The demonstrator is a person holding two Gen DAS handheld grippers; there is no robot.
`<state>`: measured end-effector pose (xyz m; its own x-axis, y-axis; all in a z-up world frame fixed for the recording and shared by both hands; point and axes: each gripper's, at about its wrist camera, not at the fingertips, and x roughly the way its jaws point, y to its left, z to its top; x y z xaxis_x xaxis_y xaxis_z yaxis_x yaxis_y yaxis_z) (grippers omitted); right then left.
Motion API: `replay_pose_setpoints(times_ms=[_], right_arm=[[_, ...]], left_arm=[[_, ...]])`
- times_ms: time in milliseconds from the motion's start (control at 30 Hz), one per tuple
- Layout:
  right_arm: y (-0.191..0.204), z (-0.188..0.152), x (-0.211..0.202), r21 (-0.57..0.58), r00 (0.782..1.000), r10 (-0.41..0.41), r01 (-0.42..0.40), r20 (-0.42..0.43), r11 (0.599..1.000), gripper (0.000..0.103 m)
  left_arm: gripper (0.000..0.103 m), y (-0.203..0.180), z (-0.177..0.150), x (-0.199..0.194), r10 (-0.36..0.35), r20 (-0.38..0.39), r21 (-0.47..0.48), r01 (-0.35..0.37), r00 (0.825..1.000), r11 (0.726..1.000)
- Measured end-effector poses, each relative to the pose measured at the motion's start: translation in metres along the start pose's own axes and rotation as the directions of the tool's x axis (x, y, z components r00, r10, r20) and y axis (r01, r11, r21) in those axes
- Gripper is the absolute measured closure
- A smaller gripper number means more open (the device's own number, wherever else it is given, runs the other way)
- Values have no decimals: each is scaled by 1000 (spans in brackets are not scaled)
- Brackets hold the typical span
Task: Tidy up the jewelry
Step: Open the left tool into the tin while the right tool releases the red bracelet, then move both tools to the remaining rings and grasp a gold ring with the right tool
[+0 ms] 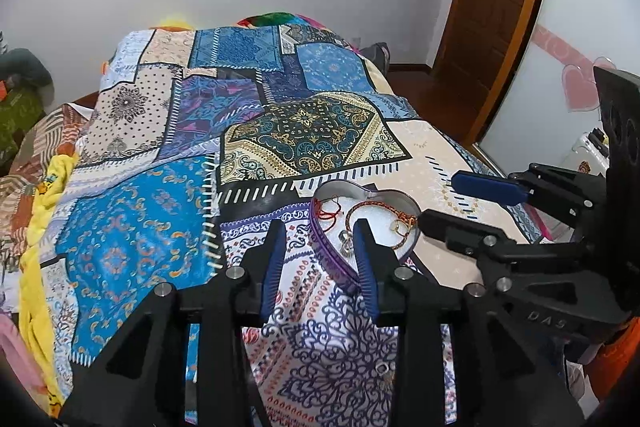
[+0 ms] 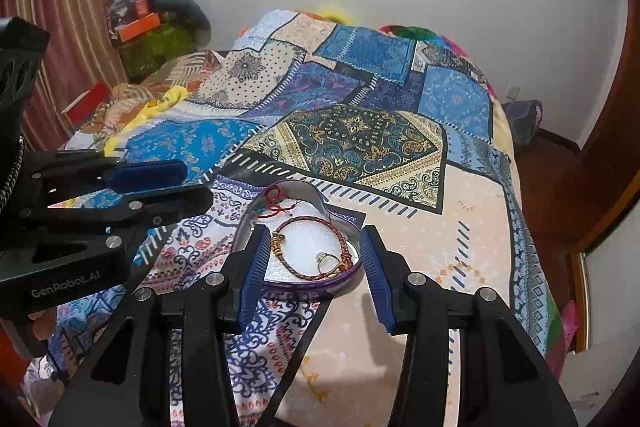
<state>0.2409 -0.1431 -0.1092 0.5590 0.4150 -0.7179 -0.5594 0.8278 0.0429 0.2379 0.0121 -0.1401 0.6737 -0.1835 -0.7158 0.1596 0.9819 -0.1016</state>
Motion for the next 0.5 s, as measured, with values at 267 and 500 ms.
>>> replay_pose_setpoints(times_ms=[267,500], right_arm=[[11,-4,-26,-7,1000,-1,1,29,1000,60],[23,-15,-45,-18,999,-1,1,41,1000,60]], left_arm=[[60,-5,-11,-29,25,22,19,-25,999,999],[56,-5,-27,-53,51,27,23,-51,998,998]])
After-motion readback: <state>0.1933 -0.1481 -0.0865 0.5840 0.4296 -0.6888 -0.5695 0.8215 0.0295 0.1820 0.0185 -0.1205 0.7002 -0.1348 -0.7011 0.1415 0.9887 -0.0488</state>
